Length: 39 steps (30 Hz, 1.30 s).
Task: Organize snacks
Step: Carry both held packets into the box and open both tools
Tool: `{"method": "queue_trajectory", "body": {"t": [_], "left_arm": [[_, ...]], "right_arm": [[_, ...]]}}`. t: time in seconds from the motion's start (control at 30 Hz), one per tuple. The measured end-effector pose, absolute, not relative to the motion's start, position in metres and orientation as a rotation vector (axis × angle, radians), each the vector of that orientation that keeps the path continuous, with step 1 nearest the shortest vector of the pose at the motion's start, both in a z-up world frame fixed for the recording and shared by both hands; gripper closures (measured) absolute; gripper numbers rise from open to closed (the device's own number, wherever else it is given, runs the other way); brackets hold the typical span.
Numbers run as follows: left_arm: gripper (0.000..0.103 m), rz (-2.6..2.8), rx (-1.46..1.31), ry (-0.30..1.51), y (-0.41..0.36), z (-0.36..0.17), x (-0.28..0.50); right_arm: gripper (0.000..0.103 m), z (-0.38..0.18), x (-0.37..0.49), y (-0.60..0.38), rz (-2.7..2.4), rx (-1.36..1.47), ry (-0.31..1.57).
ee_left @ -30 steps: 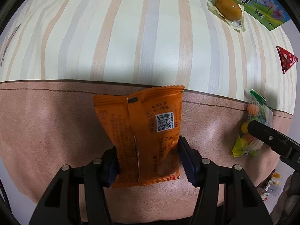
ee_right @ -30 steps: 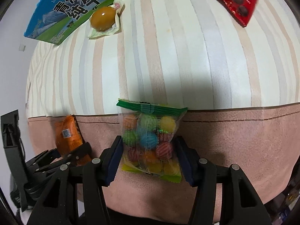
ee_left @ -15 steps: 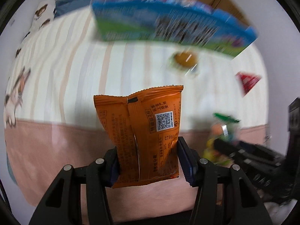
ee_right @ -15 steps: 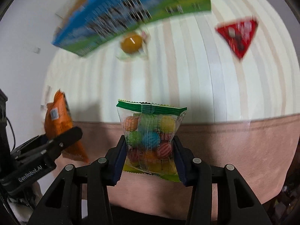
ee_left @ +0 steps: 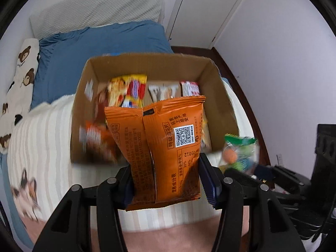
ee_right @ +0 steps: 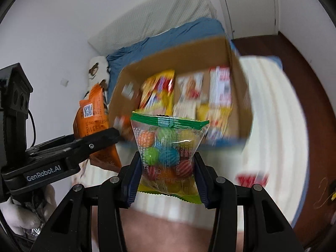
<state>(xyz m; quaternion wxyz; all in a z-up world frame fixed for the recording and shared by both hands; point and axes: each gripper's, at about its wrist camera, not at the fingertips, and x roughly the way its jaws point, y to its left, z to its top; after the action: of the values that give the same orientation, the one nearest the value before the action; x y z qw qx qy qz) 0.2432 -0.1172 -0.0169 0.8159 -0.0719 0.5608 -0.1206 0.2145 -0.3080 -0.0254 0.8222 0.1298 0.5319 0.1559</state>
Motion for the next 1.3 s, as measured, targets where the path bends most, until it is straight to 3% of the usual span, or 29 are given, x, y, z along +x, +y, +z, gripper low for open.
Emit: {"method": "queue_trajectory", "body": {"t": [0.33,0.63,0.73,0.8,0.87,1.03,1.3], "left_arm": [[0.052,-0.251,-0.147,1.416,-0.122,-0.075,0.393],[0.051,-0.266,-0.116,1.525,-0.129,-0.113,0.442],[0.048,-0.249,-0.127,1.543,-0.128,-0.119,0.45],[0.028,-0.235,-0.125,1.541,-0.124,-0.122,0.454],[0.012,-0.223,-0.142,1.537,-0.119,-0.124,0.455],[0.012,-0.242,-0.161,1.522,-0.121,-0.119,0.449],[0.012,-0.213,-0.103,1.417,-0.125,-0.09,0.42]], "right_arm": [[0.054,-0.043,0.369,-0.309,0.222,0.165,1.21],[0.053,-0.095,0.434,-0.305,0.211,0.15,1.327],[0.036,-0.11,0.444,-0.31,0.177,0.146,1.357],[0.018,-0.115,0.448,-0.317,0.156,0.16,1.368],[0.016,-0.118,0.448,-0.323,0.169,0.186,1.375],[0.009,-0.115,0.44,-0.315,0.174,0.128,1.37],[0.009,-0.084,0.403,-0.299,0.156,0.055,1.325]]}}
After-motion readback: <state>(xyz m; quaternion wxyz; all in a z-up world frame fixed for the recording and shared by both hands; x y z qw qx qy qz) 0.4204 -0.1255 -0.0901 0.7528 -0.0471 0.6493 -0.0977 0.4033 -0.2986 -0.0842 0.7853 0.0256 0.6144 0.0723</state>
